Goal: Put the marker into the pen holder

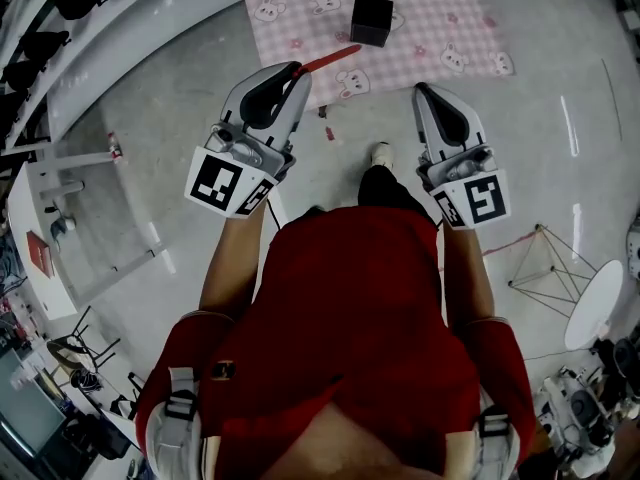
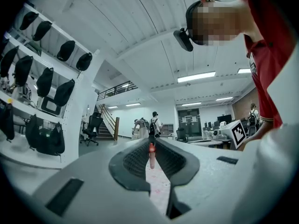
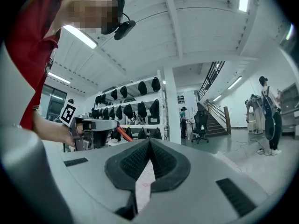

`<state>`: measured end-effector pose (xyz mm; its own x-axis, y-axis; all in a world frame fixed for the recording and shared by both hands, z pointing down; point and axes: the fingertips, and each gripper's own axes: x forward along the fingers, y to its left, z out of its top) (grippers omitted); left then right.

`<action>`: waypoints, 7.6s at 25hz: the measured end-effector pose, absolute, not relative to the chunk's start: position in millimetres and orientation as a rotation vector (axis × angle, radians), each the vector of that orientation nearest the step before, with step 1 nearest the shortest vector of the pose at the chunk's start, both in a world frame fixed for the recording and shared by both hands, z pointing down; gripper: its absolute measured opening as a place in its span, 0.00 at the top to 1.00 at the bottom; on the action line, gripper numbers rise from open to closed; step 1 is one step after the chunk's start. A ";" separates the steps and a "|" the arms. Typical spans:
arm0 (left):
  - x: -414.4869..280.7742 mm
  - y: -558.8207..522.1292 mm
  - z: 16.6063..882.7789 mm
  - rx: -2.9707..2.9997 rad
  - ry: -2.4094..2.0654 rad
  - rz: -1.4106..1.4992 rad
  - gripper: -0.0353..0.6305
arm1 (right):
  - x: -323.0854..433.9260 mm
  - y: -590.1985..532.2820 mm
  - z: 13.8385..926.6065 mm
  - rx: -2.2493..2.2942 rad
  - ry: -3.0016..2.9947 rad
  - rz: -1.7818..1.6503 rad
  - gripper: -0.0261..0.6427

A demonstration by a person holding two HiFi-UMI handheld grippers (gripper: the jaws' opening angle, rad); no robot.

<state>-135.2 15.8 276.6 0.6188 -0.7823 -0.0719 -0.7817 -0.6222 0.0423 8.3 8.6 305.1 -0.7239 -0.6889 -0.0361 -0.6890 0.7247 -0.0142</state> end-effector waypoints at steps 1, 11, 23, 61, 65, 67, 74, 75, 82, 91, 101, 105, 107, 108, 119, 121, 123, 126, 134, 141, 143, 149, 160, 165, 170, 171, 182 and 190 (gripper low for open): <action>-129.0 6.8 277.9 2.814 -1.371 -0.118 0.88 | 14.6 -1.3 305.9 -1.141 2.885 -0.007 0.97; -83.6 -67.4 302.8 2.729 -1.485 0.013 0.88 | 67.8 -77.3 314.1 -1.023 2.912 -0.044 0.97; -58.3 -120.9 341.0 2.633 -1.532 0.136 0.88 | 103.1 -124.8 323.8 -0.963 2.931 -0.079 0.97; -66.2 -225.6 449.7 2.695 -1.143 0.476 0.88 | 89.4 -160.7 346.4 -1.290 2.882 -0.171 0.97; -64.2 -235.6 459.7 2.709 -1.069 0.538 0.88 | 92.9 -163.0 346.7 -1.342 2.876 -0.180 0.97; -64.2 -239.3 465.7 2.707 -1.043 0.565 0.88 | 94.8 -164.2 347.9 -1.360 2.874 -0.184 0.97; -61.8 -256.3 486.1 2.689 -0.982 0.632 0.88 | 101.2 -174.8 354.9 -1.395 2.868 -0.198 0.97; -62.5 -257.9 489.4 2.685 -0.974 0.641 0.88 | 100.7 -175.3 356.8 -1.398 2.868 -0.203 0.97; -63.9 -265.7 501.4 2.664 -0.939 0.689 0.88 | 97.6 -177.5 361.8 -1.410 2.879 -0.230 0.97; -63.5 -274.0 517.7 2.631 -0.938 0.732 0.88 | 100.9 -181.5 368.9 -1.429 2.880 -0.256 0.97; -61.1 -272.0 524.3 2.634 -0.930 0.742 0.88 | 100.8 -181.4 371.6 -1.435 2.882 -0.274 0.97; -59.2 -269.4 523.8 2.643 -0.919 0.737 0.88 | 102.7 -180.3 372.9 -1.440 2.881 -0.284 0.97; -55.9 -268.9 522.0 2.645 -0.923 0.737 0.87 | 106.1 -180.8 371.1 -1.438 2.880 -0.281 0.97; -54.6 -269.0 521.7 2.647 -0.925 0.738 0.87 | 107.4 -181.3 370.7 -1.436 2.879 -0.278 0.97; -59.1 -264.4 522.5 2.654 -0.913 0.721 0.81 | 102.3 -181.1 371.7 -1.435 2.875 -0.275 0.96; -60.6 -263.5 520.4 2.660 -0.919 0.710 0.80 | 100.1 -180.5 372.0 -1.434 2.877 -0.278 0.96; -60.9 -262.5 516.0 2.667 -0.927 0.698 0.80 | 99.1 -179.8 370.6 -1.433 2.877 -0.279 0.97; -63.3 -258.9 506.8 2.681 -0.941 0.671 0.80 | 95.4 -177.6 367.7 -1.427 2.876 -0.277 0.96; -64.7 -249.1 472.5 2.731 -1.018 0.551 0.80 | 85.9 -178.4 364.4 -1.374 2.882 -0.257 0.96; -57.7 -227.8 433.9 2.765 -1.096 0.397 0.80 | 79.3 -174.2 359.1 -1.315 2.890 -0.238 0.96; -55.8 -220.1 423.1 2.772 -1.110 0.356 0.80 | 77.3 -171.4 356.5 -1.295 2.893 -0.231 0.97; -52.5 -197.3 392.2 2.790 -1.139 0.226 0.82 | 68.2 -161.5 351.1 -1.235 2.904 -0.213 0.97; -53.6 -159.6 348.7 2.817 -1.209 0.086 0.92 | 52.1 -142.9 335.8 -1.140 2.918 -0.160 0.97; -53.1 -145.7 341.5 2.817 -1.234 0.059 0.94 | 48.0 -133.4 332.7 -1.102 2.929 -0.150 0.97; -48.4 -134.1 335.5 2.828 -1.228 0.030 0.94 | 43.0 -126.9 328.7 -1.071 2.931 -0.142 0.97; -46.9 -132.1 334.5 2.831 -1.224 0.025 0.94 | 41.9 -125.9 328.3 -1.065 2.932 -0.142 0.97; -41.4 -125.9 327.5 2.839 -1.199 -0.011 0.94 | 34.1 -120.0 322.5 -1.050 2.937 -0.117 0.97; -41.4 -128.6 332.7 2.827 -1.192 -0.017 0.94 | 35.3 -121.7 327.9 -1.068 2.943 -0.129 0.97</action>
<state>-41.4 -128.6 332.7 0.6984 -0.7154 0.0185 -0.7146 -0.6958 0.0720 35.3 -121.7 327.9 -0.7675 -0.6407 0.0206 -0.6401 0.7641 -0.0801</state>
